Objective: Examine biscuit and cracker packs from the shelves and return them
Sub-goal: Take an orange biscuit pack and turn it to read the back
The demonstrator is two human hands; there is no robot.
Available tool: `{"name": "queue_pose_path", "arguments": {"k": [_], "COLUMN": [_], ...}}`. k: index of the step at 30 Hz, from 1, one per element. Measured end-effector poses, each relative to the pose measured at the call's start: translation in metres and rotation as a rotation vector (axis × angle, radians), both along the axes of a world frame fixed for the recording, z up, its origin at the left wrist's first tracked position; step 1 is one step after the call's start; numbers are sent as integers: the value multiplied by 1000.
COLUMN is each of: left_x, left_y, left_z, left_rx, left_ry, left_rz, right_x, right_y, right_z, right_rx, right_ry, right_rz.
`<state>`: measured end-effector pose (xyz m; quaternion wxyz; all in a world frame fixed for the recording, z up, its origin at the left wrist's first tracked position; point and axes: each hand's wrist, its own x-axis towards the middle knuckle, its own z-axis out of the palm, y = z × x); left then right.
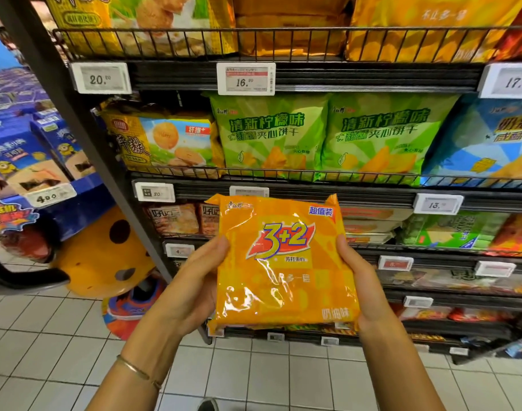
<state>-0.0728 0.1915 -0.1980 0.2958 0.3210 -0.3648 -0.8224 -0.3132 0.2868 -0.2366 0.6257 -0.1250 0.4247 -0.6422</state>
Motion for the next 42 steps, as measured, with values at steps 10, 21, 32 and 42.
{"name": "queue_pose_path", "arguments": {"k": [10,21,32,42], "left_x": [-9,-10,-9,-12], "left_y": [-2,6,10,14], "left_z": [-5,-18,-18,-20], "left_rx": [92,-66,-202,-338], "left_ry": [-27,-201,-189,-236], "left_rz": [-11,-166,-128,-18], "right_x": [3,-4,-4,-5], "right_y": [1,11,16,21], "right_z": [-19,-23,-3,-5], "right_rx": [71,-52,-175,-232], "right_ry": [-125,-101,139,232], "right_rz": [-43,109,113,136]}}
